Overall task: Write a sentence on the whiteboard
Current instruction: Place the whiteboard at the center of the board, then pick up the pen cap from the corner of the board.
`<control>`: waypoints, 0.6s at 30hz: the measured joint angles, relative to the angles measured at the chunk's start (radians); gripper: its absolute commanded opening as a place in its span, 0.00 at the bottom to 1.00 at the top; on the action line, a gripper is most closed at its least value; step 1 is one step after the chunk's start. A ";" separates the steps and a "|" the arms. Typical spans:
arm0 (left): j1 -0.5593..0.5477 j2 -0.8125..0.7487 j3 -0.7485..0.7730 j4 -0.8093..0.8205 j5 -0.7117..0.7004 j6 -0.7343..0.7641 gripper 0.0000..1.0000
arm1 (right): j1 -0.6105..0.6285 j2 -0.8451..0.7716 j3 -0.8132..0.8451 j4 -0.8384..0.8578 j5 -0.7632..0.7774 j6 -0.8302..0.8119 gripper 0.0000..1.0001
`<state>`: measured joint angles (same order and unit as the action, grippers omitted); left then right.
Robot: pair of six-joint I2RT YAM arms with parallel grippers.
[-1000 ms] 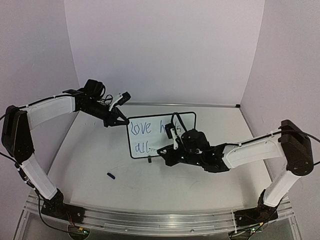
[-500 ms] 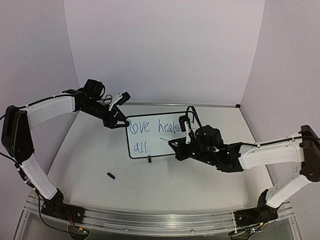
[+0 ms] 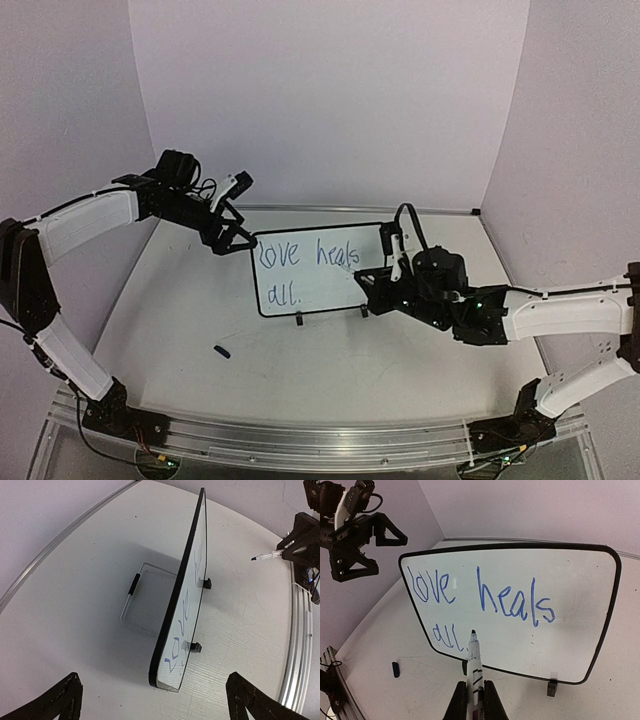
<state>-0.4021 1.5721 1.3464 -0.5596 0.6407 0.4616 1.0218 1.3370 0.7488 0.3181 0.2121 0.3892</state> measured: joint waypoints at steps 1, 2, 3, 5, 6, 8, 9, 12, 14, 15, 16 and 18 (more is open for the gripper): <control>0.003 -0.014 0.000 0.004 -0.004 -0.004 0.99 | 0.000 -0.011 -0.003 -0.007 0.001 0.000 0.00; 0.006 -0.029 0.000 0.009 -0.009 -0.007 0.99 | 0.000 -0.021 -0.006 -0.015 0.001 0.001 0.00; 0.009 -0.047 0.000 0.013 -0.015 -0.013 0.99 | 0.000 -0.035 -0.009 -0.027 0.001 0.001 0.00; 0.014 -0.083 0.000 0.021 -0.036 -0.026 0.99 | 0.000 -0.066 -0.015 -0.055 0.001 0.005 0.00; 0.015 -0.103 0.000 0.033 -0.047 -0.037 0.99 | 0.000 -0.079 -0.017 -0.065 0.002 0.007 0.00; 0.017 -0.147 0.000 0.061 -0.073 -0.068 0.99 | 0.000 -0.110 -0.019 -0.088 0.004 0.017 0.00; 0.017 -0.173 -0.001 0.080 -0.087 -0.094 0.99 | 0.000 -0.128 -0.022 -0.099 0.006 0.024 0.00; 0.017 -0.264 -0.042 0.161 -0.137 -0.192 0.98 | 0.000 -0.178 -0.030 -0.127 0.009 0.047 0.00; 0.017 -0.346 -0.119 0.215 -0.177 -0.281 0.98 | 0.000 -0.202 -0.031 -0.150 0.008 0.063 0.00; 0.017 -0.388 -0.167 0.238 -0.194 -0.326 0.97 | 0.000 -0.209 -0.031 -0.160 0.007 0.069 0.00; 0.017 -0.428 -0.217 0.257 -0.210 -0.370 0.96 | 0.000 -0.213 -0.031 -0.168 0.007 0.075 0.00; 0.017 -0.496 -0.323 0.290 -0.235 -0.469 0.95 | 0.000 -0.217 -0.033 -0.185 0.004 0.089 0.00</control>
<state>-0.3851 1.0759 1.0234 -0.2691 0.4056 -0.0072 1.0218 1.1195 0.7155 0.1334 0.2162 0.4778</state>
